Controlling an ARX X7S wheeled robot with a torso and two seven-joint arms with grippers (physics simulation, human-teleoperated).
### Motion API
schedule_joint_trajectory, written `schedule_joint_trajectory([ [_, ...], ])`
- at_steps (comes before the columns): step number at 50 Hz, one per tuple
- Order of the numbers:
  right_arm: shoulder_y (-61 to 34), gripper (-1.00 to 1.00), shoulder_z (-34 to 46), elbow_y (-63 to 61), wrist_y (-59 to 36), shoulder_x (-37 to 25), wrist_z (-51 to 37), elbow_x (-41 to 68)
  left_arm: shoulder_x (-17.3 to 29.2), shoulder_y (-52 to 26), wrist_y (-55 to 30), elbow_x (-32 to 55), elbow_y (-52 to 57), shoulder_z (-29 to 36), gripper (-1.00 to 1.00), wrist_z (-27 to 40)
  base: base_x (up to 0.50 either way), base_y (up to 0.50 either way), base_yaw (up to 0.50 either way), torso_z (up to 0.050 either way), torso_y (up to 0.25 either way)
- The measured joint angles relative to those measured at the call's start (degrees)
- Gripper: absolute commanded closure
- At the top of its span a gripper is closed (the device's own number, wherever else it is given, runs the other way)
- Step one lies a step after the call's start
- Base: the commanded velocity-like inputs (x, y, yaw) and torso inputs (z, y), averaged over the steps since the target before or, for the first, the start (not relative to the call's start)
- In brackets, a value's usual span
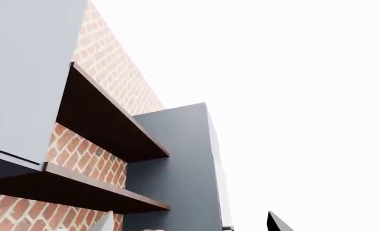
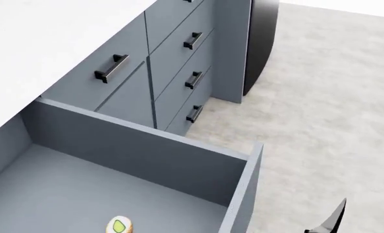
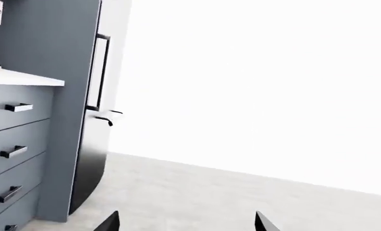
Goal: Close the right drawer.
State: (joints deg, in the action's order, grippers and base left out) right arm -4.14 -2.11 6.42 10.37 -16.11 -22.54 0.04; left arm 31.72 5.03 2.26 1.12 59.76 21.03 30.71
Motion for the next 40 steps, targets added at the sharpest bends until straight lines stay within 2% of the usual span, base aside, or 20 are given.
schedule_joint_trajectory([
  [13,-1.4,-1.00,3.8,7.8,1.7,2.0,1.6,-0.3,1.6,0.3,1.1,-0.8,0.1,0.9,-1.00,2.1,0.00,0.00,0.00,0.000,0.000],
  [40,1.0,-1.00,10.7,0.8,-1.2,3.2,3.8,-4.2,-0.2,1.4,1.7,-1.5,0.2,-0.4,-1.00,0.6,0.00,0.00,0.00,0.000,0.000],
])
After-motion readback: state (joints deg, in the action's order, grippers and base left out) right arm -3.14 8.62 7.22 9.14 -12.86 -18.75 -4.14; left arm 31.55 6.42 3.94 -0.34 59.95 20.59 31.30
